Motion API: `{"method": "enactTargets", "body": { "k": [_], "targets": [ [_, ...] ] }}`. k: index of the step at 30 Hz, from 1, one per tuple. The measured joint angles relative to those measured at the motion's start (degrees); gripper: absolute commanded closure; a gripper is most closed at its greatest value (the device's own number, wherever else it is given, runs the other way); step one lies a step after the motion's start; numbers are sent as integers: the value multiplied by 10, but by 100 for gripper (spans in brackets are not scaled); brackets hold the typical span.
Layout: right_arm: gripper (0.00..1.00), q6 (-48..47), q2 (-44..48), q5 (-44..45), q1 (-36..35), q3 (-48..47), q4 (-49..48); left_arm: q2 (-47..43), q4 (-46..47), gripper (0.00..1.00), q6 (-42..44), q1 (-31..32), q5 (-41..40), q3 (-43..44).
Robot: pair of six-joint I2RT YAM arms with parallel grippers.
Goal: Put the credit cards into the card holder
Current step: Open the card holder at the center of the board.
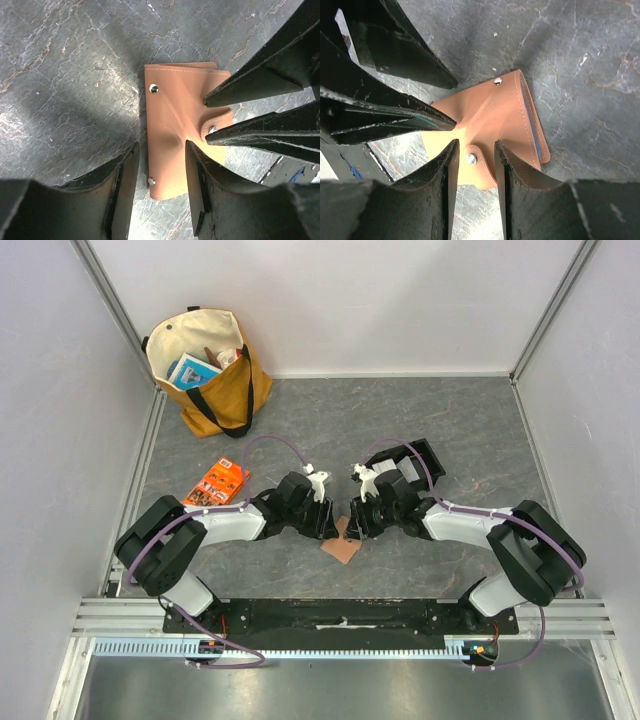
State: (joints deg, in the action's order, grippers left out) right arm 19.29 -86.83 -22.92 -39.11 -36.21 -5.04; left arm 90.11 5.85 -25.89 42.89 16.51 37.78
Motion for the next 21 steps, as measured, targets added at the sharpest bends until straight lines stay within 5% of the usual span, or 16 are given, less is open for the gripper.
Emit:
{"method": "enactTargets", "body": {
  "k": [11,21],
  "targets": [
    [51,10,63,19,0,33,44,5,11,29,2,0,30,5],
    [51,39,167,80,0,41,115,-6,35,27,8,0,86,-19]
  ]
}}
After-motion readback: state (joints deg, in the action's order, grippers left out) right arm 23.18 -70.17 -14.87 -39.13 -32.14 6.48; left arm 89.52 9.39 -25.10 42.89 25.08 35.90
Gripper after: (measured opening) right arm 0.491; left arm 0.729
